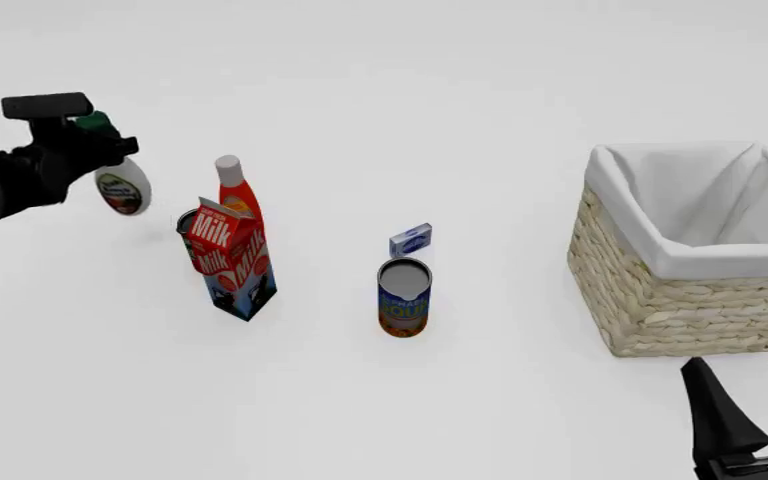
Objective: Pick the salad dressing and place it in the basket.
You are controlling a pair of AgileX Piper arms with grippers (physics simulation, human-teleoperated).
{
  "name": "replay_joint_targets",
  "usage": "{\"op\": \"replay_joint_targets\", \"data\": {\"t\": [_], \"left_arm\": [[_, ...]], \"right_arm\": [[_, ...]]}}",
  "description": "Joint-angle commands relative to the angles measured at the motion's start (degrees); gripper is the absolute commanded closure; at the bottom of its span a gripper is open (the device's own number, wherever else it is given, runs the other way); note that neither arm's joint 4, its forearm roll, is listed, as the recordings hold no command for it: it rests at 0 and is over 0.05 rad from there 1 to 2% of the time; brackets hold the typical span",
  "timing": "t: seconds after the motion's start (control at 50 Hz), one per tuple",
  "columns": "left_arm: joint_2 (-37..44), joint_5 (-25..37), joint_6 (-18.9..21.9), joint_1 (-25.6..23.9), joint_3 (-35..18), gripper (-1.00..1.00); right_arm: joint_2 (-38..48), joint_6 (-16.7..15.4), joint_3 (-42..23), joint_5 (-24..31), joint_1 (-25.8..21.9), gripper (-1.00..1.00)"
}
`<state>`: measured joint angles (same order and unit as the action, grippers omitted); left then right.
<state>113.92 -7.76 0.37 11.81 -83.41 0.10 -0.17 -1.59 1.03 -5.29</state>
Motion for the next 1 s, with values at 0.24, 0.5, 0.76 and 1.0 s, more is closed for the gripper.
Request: {"op": "replay_joint_targets", "data": {"t": [0.24,0.5,0.76,1.0], "left_arm": [[-15.5,1.3,5.9,-3.9,2.3,1.0],[-24.3,3.2,7.9,-8.9,3.7,1.0],[-34.2,5.8,9.0,-19.4,6.1,1.0],[-39.9,8.0,11.5,-29.6,9.2,1.0]], "right_arm": [[-0.1,0.6,1.2,-0.9,0.0,-1.0],[-0.1,0.9,1.4,-1.1,0.0,-1.0],[-0.1,1.2,1.3,-1.2,0.1,-1.0],[-0.1,1.2,0.9,-1.0,0.2,-1.0]]}}
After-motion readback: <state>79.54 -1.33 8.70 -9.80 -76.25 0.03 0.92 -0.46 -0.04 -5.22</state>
